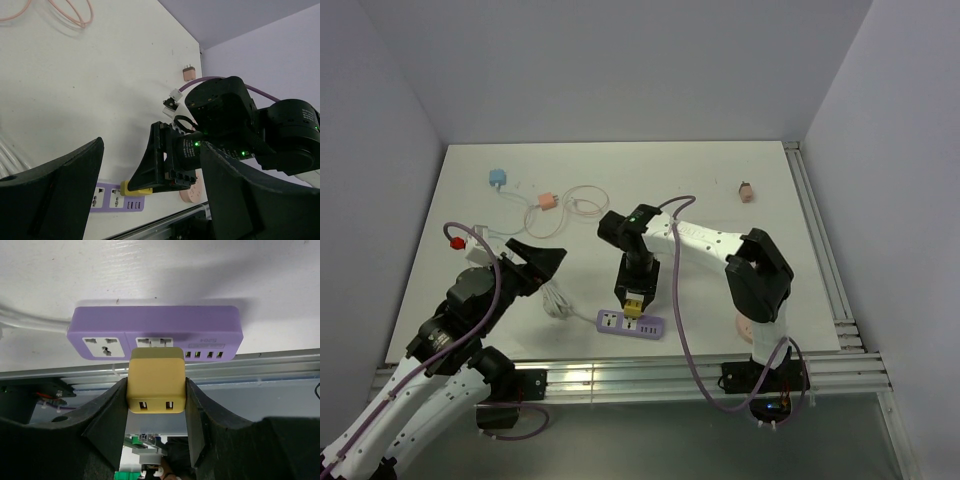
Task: Insert the plug
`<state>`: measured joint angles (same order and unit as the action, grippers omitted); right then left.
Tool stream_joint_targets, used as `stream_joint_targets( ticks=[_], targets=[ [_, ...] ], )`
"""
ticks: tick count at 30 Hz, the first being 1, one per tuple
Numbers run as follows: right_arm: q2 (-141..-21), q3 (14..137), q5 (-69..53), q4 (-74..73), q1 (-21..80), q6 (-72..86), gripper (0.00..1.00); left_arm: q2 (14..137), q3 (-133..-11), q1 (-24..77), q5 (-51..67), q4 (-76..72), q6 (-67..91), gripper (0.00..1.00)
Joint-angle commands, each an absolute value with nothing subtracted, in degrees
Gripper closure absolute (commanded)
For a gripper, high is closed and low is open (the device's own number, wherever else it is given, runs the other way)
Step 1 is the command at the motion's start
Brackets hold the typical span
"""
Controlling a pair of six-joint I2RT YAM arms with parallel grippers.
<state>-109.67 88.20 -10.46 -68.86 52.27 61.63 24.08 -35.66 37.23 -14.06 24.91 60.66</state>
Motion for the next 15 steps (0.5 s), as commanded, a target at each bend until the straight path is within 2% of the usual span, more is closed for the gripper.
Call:
stream_joint_targets(
  ticks=[1, 15],
  targets=[
    [-110.3, 91.0, -8.4, -69.3, 52.6, 61.3, 1.00, 23.5, -37.6, 37.5, -15.1, 24.9, 59.3, 0.17],
    [-110.8, 90.3, -9.4, -68.6, 53.1, 61.3, 1.00, 23.2, -37.5, 37.9, -15.4, 25.0, 59.3, 0.17]
  ],
)
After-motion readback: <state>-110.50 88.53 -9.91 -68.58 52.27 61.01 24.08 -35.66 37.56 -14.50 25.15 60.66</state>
